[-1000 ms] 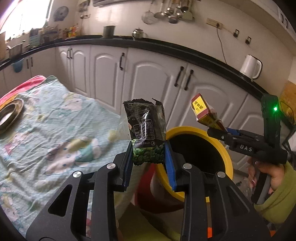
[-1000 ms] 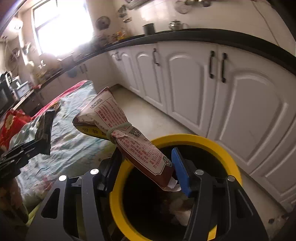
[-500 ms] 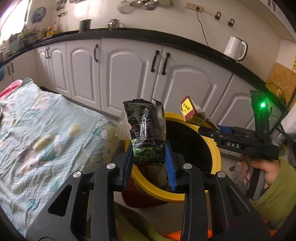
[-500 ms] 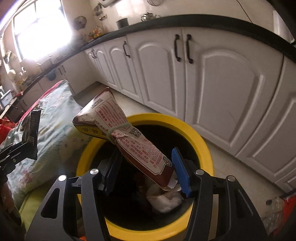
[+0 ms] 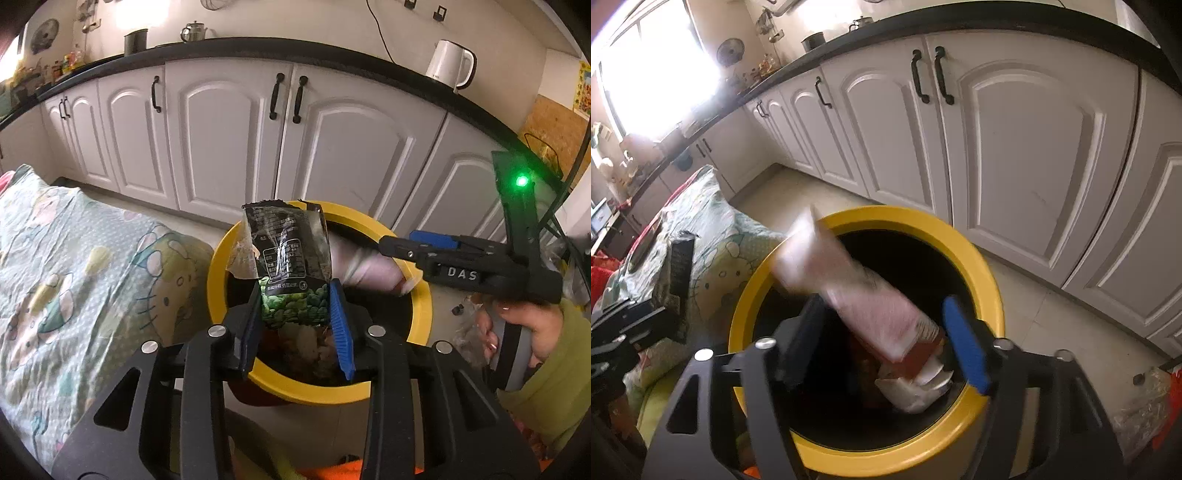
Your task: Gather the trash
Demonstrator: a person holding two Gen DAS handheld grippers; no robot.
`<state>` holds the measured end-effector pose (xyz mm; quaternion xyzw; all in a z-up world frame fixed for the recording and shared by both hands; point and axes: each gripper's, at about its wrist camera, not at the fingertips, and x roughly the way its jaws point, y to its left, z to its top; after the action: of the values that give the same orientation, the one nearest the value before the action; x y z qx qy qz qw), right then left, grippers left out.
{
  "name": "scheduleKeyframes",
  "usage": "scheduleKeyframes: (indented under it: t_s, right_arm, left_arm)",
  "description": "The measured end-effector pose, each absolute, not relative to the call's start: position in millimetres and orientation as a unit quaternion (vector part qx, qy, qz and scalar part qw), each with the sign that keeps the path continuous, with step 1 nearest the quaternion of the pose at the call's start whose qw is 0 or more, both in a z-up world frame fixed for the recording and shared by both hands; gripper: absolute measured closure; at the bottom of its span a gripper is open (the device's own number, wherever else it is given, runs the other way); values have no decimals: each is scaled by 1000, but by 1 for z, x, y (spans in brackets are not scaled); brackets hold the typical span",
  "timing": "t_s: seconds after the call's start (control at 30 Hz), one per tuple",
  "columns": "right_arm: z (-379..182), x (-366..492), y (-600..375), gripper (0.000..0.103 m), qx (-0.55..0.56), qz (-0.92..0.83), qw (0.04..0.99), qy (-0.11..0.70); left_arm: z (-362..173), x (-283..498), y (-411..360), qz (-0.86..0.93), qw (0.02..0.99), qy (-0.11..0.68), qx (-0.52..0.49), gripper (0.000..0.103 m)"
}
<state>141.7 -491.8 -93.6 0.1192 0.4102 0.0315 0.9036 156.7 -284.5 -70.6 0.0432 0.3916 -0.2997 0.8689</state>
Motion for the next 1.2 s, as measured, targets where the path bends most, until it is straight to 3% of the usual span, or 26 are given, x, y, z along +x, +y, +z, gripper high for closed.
scheduleKeyframes:
  t_s: [0.07, 0.17, 0.23, 0.4, 0.47, 0.87, 1.2]
  right_arm:
    - [-90, 139, -496, 35, 119, 27, 906, 405]
    - [-86, 134, -507, 31, 125, 10, 910, 395]
    - [-83, 131, -514, 30, 130, 1, 911, 390]
    - [-77, 126, -529, 25, 141, -16, 914, 381]
    - [-73, 124, -530, 24, 141, -20, 916, 376]
    - [-34, 125, -477, 7, 107, 27, 933, 341]
    - [9, 124, -386, 6, 95, 104, 943, 302]
  left_arm:
    - [-71, 158, -288, -301, 868, 391, 45, 72]
    - [-72, 162, -293, -302, 866, 395, 45, 46]
    - [-71, 163, -294, -303, 867, 392, 46, 42]
    - [-70, 164, -287, -293, 870, 395, 35, 15]
    - [-68, 165, -281, -284, 873, 395, 30, 11]
    - [-37, 163, -220, -197, 912, 359, -6, 11]
    - [-5, 152, -136, -99, 944, 313, -31, 11]
